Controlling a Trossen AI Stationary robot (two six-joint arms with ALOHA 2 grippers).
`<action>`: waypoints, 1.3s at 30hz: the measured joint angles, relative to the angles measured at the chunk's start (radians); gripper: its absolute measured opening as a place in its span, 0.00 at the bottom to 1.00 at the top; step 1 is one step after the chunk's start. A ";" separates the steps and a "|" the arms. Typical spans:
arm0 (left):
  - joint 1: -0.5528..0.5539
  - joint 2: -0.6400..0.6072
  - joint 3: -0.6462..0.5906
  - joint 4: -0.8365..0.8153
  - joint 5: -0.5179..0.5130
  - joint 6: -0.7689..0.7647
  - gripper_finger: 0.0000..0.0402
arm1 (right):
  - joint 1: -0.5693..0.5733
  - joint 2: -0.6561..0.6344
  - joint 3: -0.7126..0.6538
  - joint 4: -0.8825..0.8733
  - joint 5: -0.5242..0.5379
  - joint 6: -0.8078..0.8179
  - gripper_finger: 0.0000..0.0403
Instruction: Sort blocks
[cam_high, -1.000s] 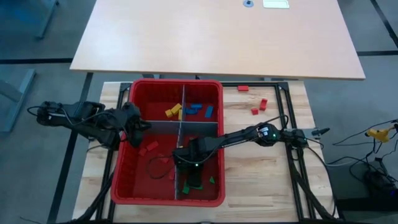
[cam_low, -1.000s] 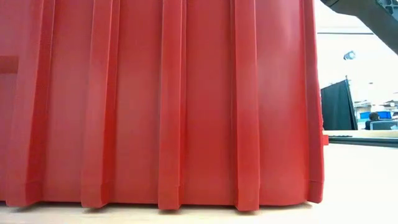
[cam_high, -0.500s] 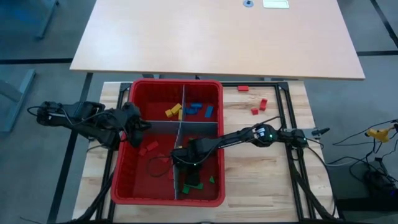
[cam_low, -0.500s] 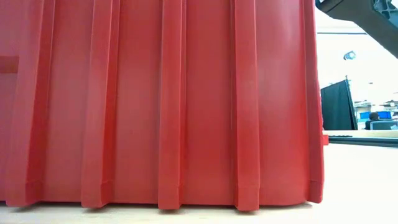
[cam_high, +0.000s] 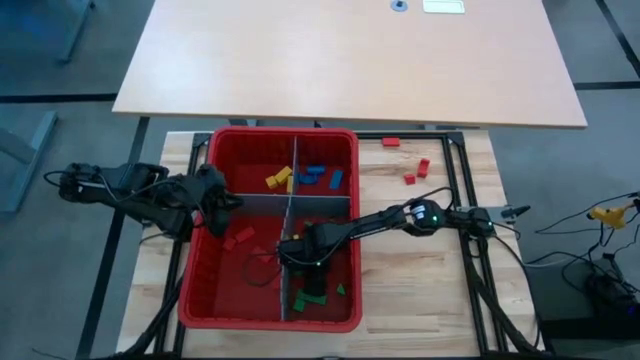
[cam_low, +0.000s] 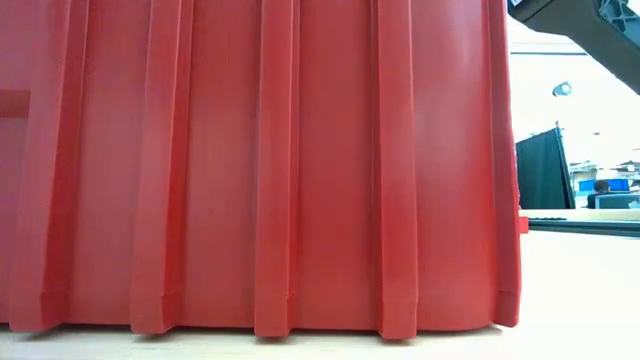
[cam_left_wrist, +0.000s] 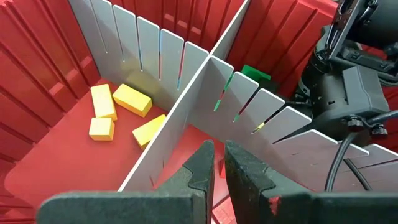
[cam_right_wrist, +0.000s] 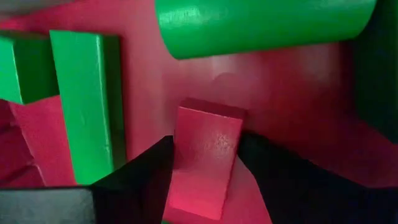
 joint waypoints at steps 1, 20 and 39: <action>0.000 0.000 0.000 0.000 0.000 0.000 0.06 | 0.000 0.000 -0.004 -0.002 -0.001 -0.004 0.48; 0.000 0.000 0.000 0.000 0.000 0.000 0.06 | 0.000 -0.003 -0.024 -0.057 -0.015 -0.031 0.31; 0.000 0.000 0.000 0.000 0.000 0.000 0.06 | -0.023 -0.066 -0.030 -0.101 0.005 -0.006 0.22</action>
